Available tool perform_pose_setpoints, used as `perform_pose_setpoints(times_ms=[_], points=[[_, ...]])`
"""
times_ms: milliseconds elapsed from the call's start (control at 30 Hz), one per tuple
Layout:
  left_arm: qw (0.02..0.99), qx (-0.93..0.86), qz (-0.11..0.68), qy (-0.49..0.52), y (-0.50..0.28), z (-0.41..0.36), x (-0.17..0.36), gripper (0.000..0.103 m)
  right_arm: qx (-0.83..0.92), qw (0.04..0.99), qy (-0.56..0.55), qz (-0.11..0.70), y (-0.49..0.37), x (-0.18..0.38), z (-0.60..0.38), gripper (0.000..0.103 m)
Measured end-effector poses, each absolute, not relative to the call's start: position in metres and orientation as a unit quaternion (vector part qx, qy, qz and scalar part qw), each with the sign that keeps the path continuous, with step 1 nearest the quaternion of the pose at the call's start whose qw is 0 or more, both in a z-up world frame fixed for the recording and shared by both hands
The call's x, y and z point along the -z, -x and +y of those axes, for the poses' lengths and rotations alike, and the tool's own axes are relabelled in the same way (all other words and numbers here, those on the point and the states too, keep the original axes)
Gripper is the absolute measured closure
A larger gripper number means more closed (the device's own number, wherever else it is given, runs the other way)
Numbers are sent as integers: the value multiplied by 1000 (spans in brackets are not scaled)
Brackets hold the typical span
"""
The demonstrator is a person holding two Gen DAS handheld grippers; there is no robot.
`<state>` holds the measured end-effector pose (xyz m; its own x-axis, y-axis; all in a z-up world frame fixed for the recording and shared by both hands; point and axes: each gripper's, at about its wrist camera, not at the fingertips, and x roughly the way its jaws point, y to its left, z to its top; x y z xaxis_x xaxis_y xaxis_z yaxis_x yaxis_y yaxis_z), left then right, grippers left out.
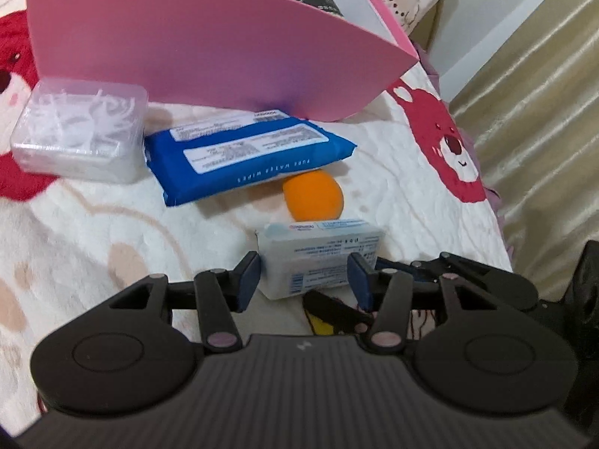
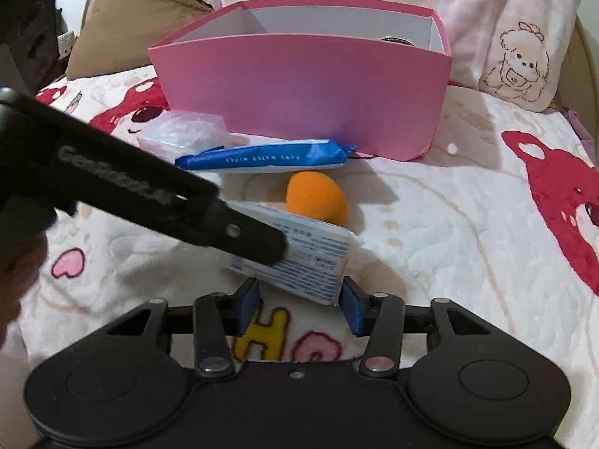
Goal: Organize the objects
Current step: 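Close both grippers on the white medicine box and lift it, then lower the medicine box into the pink box and open both grippers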
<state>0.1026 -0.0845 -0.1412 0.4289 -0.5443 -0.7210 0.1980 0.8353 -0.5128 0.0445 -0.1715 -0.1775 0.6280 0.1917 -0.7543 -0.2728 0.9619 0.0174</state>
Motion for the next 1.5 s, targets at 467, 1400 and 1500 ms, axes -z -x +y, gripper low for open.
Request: perform_pose_setpoints(times_ms=[467,1400,1500], points=[[843,210,451,203,-85,-55,56,54,-152,917,71,362,-35,96,-150,49],[862,140,447,192,-319,-26,26,54,-152,911,27,384,-273,63,-149,62],[856,131,460,197,-338,-29,45,54,-142,906,40,397,-293,74,-145,62]])
